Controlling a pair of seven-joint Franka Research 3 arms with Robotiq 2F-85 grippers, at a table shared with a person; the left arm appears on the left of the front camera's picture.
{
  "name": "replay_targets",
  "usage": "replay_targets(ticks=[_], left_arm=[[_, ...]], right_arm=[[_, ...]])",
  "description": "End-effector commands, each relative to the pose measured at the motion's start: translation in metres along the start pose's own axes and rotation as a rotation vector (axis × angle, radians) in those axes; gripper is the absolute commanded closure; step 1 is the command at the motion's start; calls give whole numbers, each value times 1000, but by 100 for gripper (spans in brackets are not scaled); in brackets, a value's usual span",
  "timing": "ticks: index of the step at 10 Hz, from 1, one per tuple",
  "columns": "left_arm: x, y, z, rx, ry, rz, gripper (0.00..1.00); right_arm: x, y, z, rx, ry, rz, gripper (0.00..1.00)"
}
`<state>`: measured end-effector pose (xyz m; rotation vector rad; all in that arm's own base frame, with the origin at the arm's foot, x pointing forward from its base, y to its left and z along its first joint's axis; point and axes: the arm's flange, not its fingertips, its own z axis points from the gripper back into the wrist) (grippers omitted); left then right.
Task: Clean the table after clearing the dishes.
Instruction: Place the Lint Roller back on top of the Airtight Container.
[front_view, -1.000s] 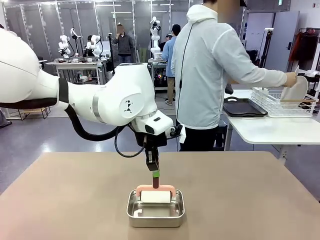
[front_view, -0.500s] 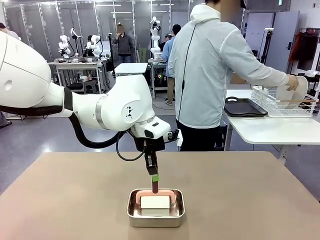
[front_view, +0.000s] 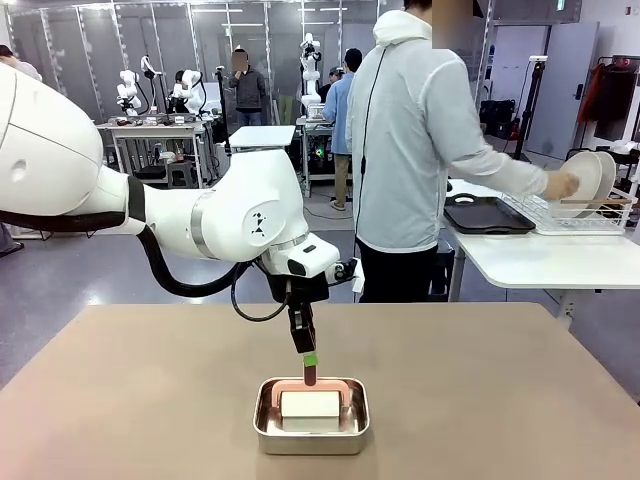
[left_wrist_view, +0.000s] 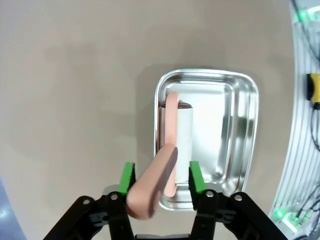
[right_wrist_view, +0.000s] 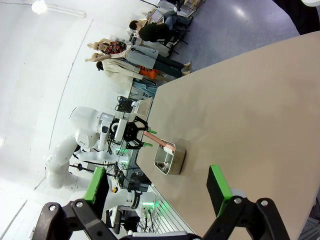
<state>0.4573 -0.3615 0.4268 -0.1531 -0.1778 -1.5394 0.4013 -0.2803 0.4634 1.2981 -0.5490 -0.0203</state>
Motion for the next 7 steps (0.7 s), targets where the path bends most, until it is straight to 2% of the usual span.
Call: replay_targets(ticks=[1,5,7], left_arm=[[-3,0,20,35,16,-36,0],[-10,5,64,73,21,6,0],[-19,14,87,92,16,118,0]], right_arm=[[-3,3,0,8,-1,14,0],[-3,3,0,8,-1,14,0],[-3,3,0,8,-1,14,0]])
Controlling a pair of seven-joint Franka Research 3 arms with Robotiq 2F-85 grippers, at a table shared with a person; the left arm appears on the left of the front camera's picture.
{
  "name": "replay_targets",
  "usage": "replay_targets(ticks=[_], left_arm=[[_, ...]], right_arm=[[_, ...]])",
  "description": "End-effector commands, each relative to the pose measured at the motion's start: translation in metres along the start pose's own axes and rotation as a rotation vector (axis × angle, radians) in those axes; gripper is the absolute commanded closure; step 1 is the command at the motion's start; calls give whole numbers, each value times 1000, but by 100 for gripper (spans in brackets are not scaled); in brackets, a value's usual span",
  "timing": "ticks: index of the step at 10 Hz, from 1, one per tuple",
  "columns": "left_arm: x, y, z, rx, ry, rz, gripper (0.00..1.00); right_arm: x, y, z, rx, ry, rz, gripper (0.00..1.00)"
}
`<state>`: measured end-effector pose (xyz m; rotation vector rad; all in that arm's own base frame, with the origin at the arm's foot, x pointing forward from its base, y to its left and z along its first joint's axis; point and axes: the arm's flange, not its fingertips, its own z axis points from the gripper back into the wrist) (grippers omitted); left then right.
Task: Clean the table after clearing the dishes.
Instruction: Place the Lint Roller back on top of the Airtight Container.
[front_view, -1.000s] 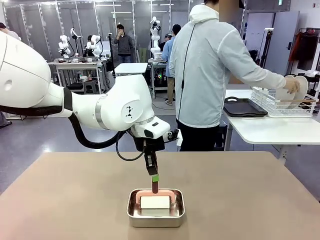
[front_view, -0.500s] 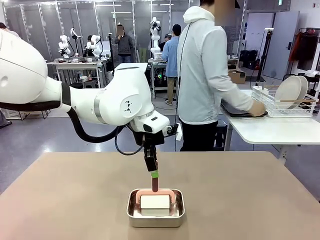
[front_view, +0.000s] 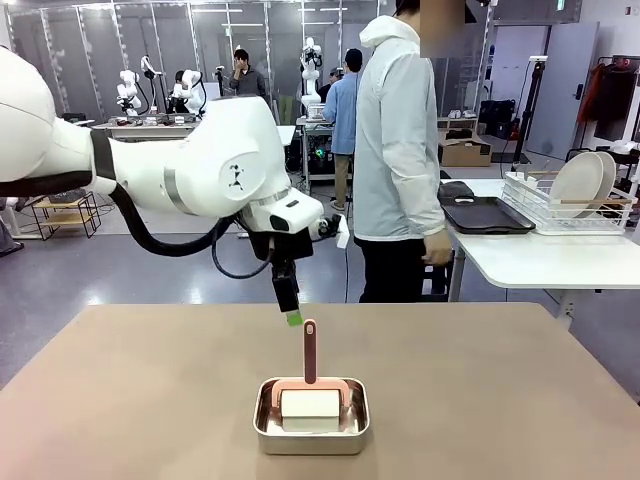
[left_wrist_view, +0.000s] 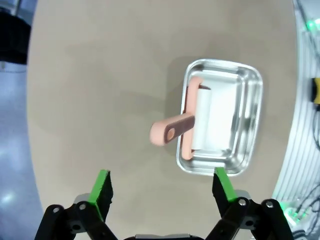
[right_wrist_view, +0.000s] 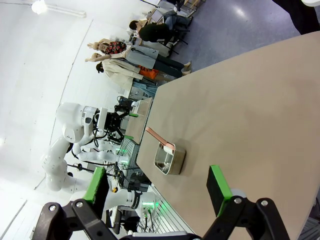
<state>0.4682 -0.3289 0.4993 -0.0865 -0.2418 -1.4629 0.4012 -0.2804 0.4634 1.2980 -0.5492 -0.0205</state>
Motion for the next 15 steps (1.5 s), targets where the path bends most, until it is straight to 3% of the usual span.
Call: replay_targets(ticks=[1,2,12,14,15], left_arm=[[-10,3,16,-38,-24,19,0],[0,0,0,0,0,0,0],[2,1,-1,-18,1,4,0],[-74,43,89,-165,-288,306,0],[-119,56,118,-252,-361,434,0]], right_arm=[[-3,3,0,8,-1,14,0],[-3,3,0,8,-1,14,0],[-3,3,0,8,-1,14,0],[-3,3,0,8,-1,14,0],[-3,3,0,8,-1,14,0]])
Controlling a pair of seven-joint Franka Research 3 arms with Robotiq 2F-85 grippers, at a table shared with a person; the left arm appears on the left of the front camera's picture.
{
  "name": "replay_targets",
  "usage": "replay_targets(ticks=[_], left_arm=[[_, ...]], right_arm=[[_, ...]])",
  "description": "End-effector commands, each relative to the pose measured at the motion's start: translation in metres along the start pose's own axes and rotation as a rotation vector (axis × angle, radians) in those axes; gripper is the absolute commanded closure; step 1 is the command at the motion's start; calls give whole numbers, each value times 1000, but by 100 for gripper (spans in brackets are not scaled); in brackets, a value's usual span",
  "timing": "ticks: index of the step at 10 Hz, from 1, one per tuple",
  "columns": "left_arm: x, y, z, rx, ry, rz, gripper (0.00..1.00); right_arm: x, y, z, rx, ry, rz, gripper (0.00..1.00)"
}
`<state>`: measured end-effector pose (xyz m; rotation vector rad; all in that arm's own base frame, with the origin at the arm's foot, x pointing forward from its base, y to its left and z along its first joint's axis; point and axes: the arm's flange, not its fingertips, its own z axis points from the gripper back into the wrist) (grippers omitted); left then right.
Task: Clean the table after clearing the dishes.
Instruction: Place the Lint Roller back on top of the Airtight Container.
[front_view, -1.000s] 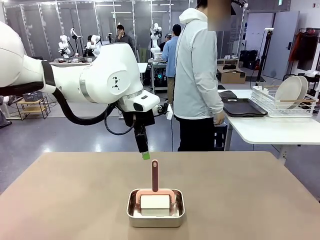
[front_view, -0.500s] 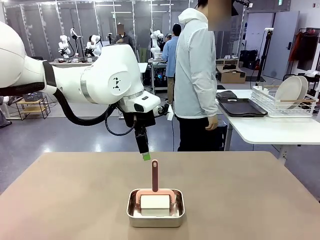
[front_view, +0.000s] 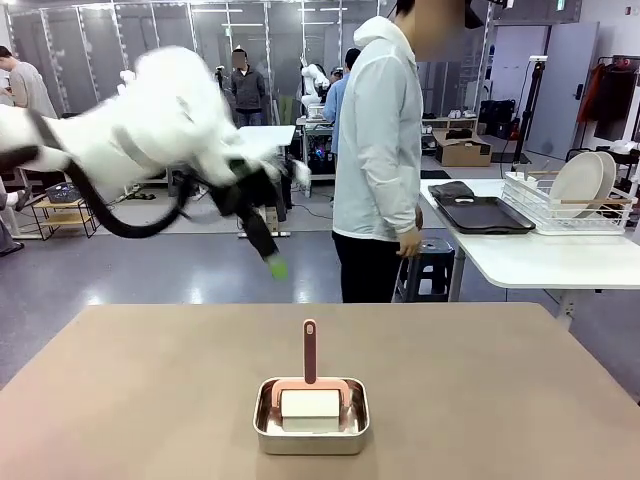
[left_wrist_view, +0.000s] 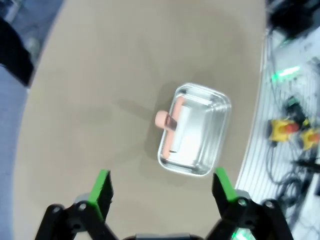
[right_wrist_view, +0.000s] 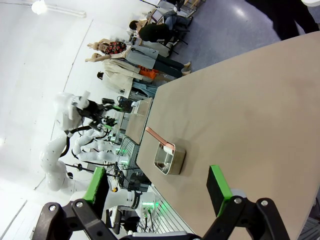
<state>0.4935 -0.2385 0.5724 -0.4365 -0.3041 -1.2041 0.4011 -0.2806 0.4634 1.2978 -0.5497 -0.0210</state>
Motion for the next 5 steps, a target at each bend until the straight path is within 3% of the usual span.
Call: replay_targets(ticks=[1,3,5], left_arm=[[-70,32,77,-164,-217,250,0],[-181,62,128,-364,-506,496,0],[-298,77,153,-494,-791,642,0]], right_arm=[[-3,3,-1,8,0,14,0],[-3,3,-1,8,0,14,0],[-3,3,-1,8,0,14,0]])
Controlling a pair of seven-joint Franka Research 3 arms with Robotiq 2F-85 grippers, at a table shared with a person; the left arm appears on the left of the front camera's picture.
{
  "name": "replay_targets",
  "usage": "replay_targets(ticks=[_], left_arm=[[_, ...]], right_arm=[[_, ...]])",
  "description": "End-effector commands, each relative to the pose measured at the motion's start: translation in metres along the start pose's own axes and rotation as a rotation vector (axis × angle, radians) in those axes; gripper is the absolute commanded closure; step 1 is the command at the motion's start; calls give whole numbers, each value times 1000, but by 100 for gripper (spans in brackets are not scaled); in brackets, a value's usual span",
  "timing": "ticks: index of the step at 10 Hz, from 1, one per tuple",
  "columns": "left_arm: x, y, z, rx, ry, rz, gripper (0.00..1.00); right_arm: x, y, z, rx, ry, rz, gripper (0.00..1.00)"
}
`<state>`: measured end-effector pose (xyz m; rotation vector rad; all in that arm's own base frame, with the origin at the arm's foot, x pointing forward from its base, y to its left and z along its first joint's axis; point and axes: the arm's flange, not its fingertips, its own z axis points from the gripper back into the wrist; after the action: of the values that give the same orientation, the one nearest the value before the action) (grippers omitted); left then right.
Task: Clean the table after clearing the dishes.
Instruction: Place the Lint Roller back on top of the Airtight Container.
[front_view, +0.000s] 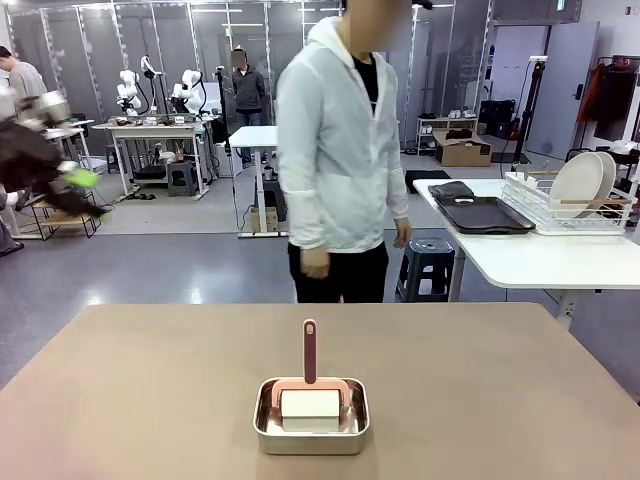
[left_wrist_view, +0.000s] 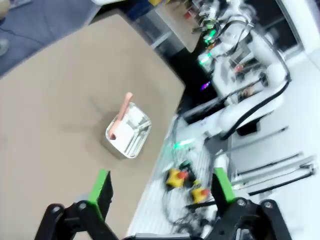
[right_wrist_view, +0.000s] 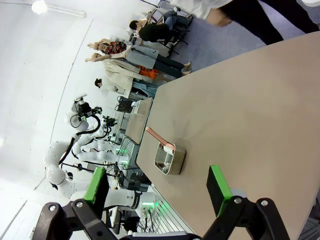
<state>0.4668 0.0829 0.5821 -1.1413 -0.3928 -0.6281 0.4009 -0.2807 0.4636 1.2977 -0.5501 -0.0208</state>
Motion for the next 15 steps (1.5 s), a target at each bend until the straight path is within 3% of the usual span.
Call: replay_targets(ticks=[1,3,4,7,9,10,15], left_arm=[[-54,49,49,-128,-317,200,0],[-123,112,116,-187,-487,311,0],[-152,134,141,-83,-538,360,0],[-211,158,180,-75,-729,382,0],[-207,161,177,-28,-731,433,0],[-223,165,182,-64,-710,412,0],[-223,165,182,-64,-710,412,0]], right_arm=[[-3,2,-1,8,0,14,0],[-3,2,-1,8,0,14,0],[-3,2,-1,8,0,14,0],[-3,2,-1,8,0,14,0],[-3,2,-1,8,0,14,0],[-3,2,-1,8,0,14,0],[-3,2,-1,8,0,14,0]])
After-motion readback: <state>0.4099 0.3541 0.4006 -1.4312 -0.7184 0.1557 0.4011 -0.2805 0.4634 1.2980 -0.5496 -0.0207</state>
